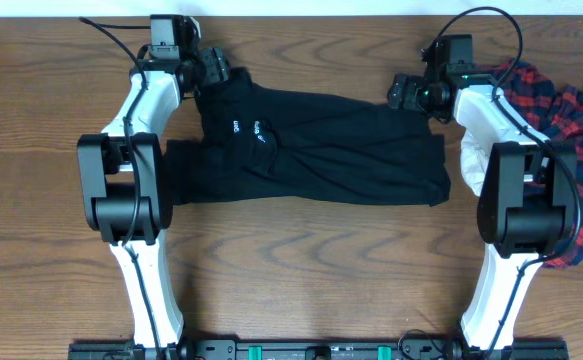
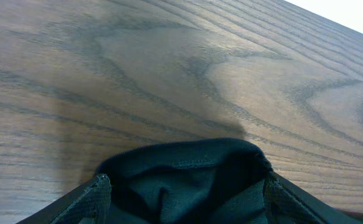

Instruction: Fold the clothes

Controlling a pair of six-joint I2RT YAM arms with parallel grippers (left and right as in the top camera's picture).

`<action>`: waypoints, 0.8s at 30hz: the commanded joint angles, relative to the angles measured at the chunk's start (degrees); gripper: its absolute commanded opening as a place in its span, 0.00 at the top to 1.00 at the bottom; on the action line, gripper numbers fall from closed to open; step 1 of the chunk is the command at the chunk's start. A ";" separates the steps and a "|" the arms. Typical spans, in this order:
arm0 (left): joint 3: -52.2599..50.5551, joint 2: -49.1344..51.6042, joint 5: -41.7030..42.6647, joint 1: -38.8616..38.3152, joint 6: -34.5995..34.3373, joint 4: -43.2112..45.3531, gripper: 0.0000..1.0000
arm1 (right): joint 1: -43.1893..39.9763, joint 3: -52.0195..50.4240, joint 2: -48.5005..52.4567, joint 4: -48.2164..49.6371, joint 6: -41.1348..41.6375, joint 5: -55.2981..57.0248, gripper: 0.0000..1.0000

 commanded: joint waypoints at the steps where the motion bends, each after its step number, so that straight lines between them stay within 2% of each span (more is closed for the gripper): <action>1: 1.36 1.14 0.74 -0.66 0.79 1.09 0.21 | 0.48 1.11 1.99 0.72 2.91 -0.26 0.02; 9: 1.33 2.67 0.76 -1.25 0.76 1.33 0.21 | 0.63 1.11 2.99 1.88 2.93 -0.24 0.02; 19: 1.33 3.54 0.72 -1.53 0.76 -3.67 0.21 | 0.68 1.11 2.99 0.72 2.91 -0.26 0.02; 20: 1.33 3.54 0.72 -1.44 0.76 -3.85 0.18 | 0.68 1.11 2.99 0.57 2.91 -0.26 0.02; 24: 1.36 3.15 0.76 -1.31 0.79 -3.32 0.17 | 0.68 1.11 2.99 -0.33 2.86 -0.26 0.02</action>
